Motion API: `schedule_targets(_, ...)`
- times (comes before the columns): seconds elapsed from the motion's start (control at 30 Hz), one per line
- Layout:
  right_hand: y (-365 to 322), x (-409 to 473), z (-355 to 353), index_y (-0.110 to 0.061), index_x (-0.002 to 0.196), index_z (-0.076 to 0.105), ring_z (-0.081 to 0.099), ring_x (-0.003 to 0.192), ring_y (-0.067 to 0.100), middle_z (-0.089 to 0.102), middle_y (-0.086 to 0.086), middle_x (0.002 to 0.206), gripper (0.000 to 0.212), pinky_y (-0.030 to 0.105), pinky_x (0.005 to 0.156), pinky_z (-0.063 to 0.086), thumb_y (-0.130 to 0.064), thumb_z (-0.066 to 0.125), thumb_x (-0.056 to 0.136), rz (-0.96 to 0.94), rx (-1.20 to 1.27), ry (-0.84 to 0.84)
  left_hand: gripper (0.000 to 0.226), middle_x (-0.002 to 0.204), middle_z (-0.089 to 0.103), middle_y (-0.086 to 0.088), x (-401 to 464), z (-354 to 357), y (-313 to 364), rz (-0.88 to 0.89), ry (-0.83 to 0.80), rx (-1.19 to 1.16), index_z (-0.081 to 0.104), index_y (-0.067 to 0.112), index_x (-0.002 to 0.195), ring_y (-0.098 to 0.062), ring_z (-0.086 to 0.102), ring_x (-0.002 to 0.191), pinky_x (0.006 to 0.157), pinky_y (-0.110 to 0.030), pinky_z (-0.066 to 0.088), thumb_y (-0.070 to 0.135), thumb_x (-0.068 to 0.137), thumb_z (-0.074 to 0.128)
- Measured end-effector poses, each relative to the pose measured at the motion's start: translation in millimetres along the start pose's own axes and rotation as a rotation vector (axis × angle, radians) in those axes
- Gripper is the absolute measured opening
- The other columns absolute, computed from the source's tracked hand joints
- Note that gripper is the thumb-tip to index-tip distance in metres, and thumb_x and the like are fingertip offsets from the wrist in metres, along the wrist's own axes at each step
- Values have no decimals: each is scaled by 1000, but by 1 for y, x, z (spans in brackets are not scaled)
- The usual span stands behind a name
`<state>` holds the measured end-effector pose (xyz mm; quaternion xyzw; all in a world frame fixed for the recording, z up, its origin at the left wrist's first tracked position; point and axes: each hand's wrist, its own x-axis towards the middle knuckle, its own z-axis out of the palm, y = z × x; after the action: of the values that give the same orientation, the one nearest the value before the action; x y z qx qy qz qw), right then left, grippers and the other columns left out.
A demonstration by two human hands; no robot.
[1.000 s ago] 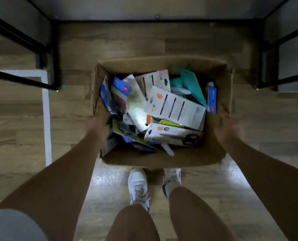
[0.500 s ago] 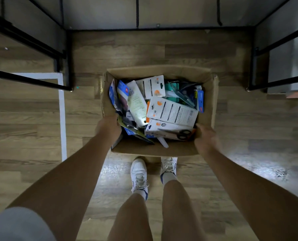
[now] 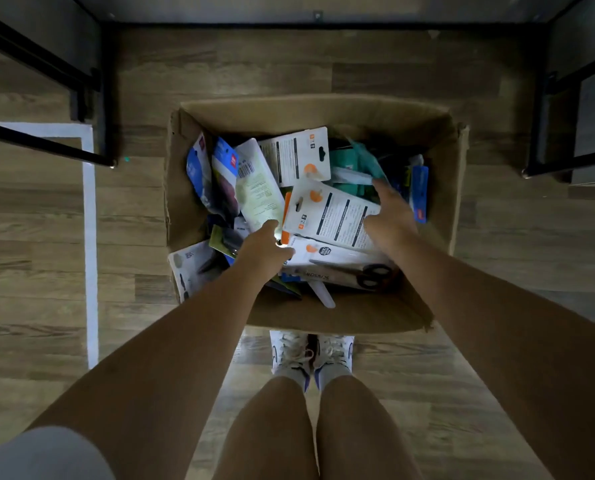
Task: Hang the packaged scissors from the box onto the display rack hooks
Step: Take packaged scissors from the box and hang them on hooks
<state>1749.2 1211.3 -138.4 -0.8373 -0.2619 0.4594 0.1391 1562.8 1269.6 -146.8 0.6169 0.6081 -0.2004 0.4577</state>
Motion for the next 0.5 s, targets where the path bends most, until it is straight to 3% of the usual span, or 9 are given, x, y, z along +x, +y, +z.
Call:
schedule_targets(0.07,5,21,5,-23,151,15,40,128,23,30,7,151,81,18,83,35,0,55,85,26,-76,-108,71,135,50,-10,7,8,-2,42,19,-118,30,15,144,-26,48,122,91,-30,39,18,85,69)
schedule_targets(0.13,12,33,9,-24,152,6,30,137,25,20,5,156,98,25,100,33,-6,69,80,18,-160,-232,76,131,52,-7,13,16,-4,48,21,-190,29,14,143,-25,49,120,91,-28,39,14,81,73)
schedule_targets(0.2,22,38,12,-20,151,10,27,139,26,24,7,155,104,34,110,28,-12,78,73,-23,-276,-274,77,127,55,-8,17,24,-8,25,0,-163,30,13,141,-27,52,117,86,-29,40,9,79,73)
schedule_targets(0.3,35,35,15,-18,138,36,44,123,26,46,7,136,86,40,102,37,-21,83,65,-33,-432,-338,64,124,59,-12,17,34,-18,-6,-47,-111,42,11,133,-29,55,113,87,-34,46,1,77,71)
schedule_targets(0.4,38,30,18,-20,113,50,46,115,24,47,3,124,60,40,100,38,-32,83,64,-54,-538,-453,58,125,60,-12,11,41,-28,24,-59,-55,51,10,129,-29,54,116,89,-30,44,1,76,73)
schedule_targets(0.5,36,29,17,-26,126,48,37,125,27,43,3,131,69,42,104,34,-38,81,67,-47,-629,-527,55,125,62,-11,9,41,-35,93,-40,-45,54,11,128,-28,53,118,88,-27,40,7,77,74)
